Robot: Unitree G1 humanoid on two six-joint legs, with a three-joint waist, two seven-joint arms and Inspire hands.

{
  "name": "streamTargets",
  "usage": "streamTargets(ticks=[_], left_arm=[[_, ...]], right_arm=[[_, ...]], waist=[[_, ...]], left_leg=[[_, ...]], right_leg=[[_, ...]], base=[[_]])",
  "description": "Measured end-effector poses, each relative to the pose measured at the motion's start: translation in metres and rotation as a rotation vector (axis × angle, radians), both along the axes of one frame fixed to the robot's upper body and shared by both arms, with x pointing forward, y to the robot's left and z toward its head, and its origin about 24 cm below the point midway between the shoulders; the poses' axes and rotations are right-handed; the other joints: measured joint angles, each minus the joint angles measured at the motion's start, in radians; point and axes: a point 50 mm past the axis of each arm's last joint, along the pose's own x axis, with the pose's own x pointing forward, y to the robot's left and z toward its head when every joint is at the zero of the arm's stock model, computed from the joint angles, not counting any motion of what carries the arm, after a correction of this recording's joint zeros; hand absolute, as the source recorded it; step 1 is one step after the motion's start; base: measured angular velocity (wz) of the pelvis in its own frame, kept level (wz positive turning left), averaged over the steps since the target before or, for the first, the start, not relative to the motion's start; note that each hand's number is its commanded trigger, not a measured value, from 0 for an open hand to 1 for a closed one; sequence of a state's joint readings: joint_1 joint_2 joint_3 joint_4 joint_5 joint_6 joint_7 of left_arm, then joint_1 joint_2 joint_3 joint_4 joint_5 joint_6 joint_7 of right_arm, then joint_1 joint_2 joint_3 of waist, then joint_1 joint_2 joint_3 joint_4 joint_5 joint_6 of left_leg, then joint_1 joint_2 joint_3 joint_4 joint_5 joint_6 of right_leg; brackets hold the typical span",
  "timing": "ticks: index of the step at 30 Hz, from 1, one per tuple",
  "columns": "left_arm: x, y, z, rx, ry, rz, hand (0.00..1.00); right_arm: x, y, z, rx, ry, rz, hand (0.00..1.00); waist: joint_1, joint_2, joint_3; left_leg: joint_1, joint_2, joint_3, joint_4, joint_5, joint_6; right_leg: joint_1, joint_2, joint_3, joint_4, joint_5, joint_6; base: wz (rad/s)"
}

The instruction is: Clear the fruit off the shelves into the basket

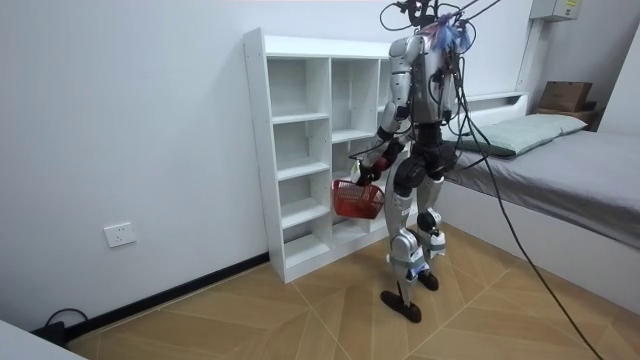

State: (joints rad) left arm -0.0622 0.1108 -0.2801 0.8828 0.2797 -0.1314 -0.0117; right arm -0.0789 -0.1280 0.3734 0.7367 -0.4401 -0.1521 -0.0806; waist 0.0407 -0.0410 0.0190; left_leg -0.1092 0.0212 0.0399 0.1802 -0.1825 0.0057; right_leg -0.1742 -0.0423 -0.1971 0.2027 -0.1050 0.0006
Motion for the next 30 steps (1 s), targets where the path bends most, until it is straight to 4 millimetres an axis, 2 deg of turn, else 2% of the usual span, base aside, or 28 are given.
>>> streamTargets(ticks=[14, 24, 30], left_arm=[[0.005, -0.006, 0.004, 0.017, -0.027, -0.048, 1.0], [0.007, -0.01, 0.006, 0.024, -0.04, -0.081, 1.0], [0.006, -0.016, 0.006, 0.017, -0.041, -0.099, 1.0]], right_arm=[[0.001, -0.003, -0.005, -0.023, 0.013, -0.022, 1.0], [-0.008, 0.005, -0.015, -0.022, 0.098, 0.033, 1.0], [-0.011, 0.006, -0.019, -0.02, 0.135, 0.055, 1.0]], waist=[[-0.002, -0.002, -0.0001], [0.001, 0.0, 0.0008], [0.021, 0.006, 0.002]], left_leg=[[-0.022, -0.001, -0.004, 0.01, 0.0, 0.0], [-0.026, -0.001, -0.004, 0.011, 0.0, 0.0], [-0.04, -0.001, -0.009, 0.019, 0.0, 0.0]], right_leg=[[-0.019, -0.004, -0.012, 0.002, 0.0, 0.0], [-0.014, -0.006, -0.02, 0.002, 0.0, 0.0], [-0.02, -0.007, -0.03, 0.001, 0.0, 0.0]], base=[[0.01], [0.02], [0.05]])
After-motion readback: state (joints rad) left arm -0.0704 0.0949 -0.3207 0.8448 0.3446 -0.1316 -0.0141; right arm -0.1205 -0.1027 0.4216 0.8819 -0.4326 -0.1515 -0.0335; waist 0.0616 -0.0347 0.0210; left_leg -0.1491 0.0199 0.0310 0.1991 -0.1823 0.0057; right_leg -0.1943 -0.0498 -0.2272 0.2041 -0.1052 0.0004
